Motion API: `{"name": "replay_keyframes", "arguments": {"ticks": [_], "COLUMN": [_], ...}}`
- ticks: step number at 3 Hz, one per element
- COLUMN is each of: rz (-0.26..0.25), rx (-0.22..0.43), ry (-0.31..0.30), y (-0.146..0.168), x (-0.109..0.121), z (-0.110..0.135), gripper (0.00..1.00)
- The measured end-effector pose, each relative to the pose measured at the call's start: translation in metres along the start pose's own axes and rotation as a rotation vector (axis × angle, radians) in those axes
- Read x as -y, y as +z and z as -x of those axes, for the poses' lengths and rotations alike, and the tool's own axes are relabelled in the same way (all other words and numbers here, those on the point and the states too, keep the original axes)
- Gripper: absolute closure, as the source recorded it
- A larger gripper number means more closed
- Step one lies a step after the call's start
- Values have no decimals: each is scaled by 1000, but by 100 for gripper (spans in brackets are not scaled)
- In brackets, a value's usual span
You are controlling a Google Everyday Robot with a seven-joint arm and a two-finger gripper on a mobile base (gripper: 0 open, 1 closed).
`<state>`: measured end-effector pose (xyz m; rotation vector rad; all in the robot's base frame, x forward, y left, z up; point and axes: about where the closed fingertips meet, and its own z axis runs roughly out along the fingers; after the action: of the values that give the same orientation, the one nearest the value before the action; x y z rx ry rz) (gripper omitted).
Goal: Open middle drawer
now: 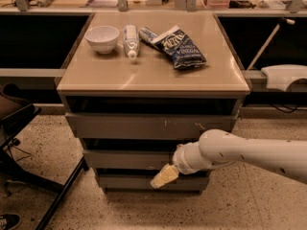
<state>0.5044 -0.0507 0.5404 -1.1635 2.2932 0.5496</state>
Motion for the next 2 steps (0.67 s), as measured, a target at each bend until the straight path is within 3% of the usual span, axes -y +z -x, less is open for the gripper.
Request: {"name": "replay_keyframes", "arguments": {"ticks": [1,2], "rz": [-97,-106], "rx": [-40,-46], "ry": [35,44], "y": [7,9], "x": [37,42], "z": [-1,-1], "gripper": [0,0]}}
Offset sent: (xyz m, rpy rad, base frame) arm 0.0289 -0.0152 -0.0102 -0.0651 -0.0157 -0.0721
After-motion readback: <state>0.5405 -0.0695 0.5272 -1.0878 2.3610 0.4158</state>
